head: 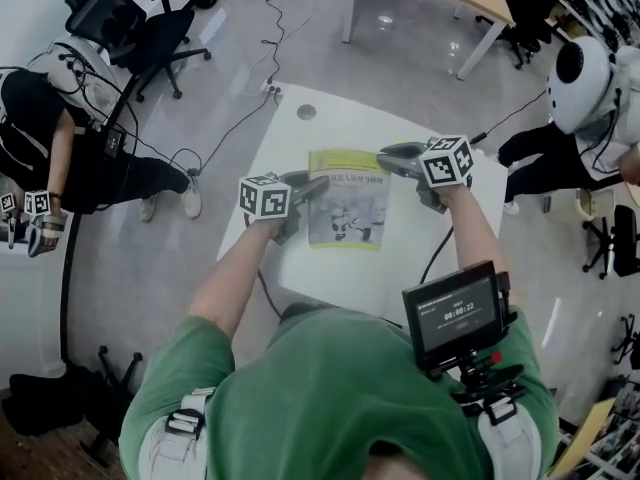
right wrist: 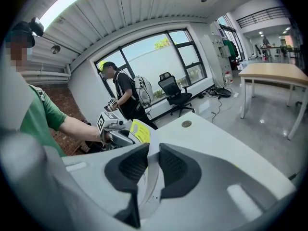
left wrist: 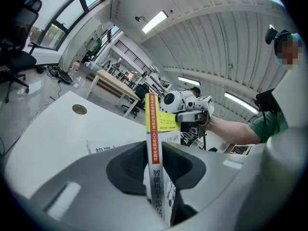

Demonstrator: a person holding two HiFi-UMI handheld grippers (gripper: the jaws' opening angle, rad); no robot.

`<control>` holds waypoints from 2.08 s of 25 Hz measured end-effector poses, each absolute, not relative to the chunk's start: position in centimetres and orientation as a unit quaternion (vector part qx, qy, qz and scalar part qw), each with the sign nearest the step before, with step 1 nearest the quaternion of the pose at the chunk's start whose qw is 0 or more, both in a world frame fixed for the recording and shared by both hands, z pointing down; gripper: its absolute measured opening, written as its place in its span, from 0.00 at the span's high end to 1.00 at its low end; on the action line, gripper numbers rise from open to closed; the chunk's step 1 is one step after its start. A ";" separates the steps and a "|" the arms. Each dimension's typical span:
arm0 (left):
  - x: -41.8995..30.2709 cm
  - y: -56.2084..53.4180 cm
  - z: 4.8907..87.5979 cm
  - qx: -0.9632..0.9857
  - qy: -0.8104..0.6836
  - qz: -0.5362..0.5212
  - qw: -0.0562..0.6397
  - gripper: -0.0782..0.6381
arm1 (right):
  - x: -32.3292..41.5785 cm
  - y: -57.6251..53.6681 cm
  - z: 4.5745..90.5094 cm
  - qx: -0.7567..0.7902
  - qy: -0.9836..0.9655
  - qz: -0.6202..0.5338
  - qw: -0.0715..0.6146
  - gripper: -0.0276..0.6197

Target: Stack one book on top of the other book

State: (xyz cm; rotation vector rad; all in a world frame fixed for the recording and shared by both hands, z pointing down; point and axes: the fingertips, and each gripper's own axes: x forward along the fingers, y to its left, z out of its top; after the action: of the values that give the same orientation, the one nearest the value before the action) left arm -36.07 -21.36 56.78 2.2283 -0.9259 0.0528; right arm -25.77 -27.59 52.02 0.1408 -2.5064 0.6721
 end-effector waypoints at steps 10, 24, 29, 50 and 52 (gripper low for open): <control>-36.3 -24.4 60.2 0.841 -0.364 0.036 0.400 0.75 | -25.9 -31.4 56.7 0.065 -0.915 0.299 0.264 0.86; -36.6 -25.8 65.6 0.801 -0.393 0.093 0.442 0.70 | -26.5 -33.6 63.3 0.090 -0.889 0.353 0.278 0.86; -36.6 -25.7 67.1 0.793 -0.398 0.126 0.444 0.68 | -26.9 -34.0 64.9 0.100 -0.884 0.360 0.282 0.86; -38.4 -25.6 67.2 0.796 -0.459 0.170 0.357 0.56 | -24.4 -36.5 65.8 0.207 -0.880 0.359 0.230 0.82; -38.6 -25.3 67.3 0.795 -0.460 0.170 0.358 0.55 | -23.5 -36.5 66.0 0.222 -0.879 0.355 0.229 0.82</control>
State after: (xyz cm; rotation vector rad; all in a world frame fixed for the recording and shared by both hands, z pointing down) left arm -38.63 -25.33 67.28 2.0512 -1.1870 0.4393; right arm -23.52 -36.49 65.96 0.6108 -2.4191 0.9770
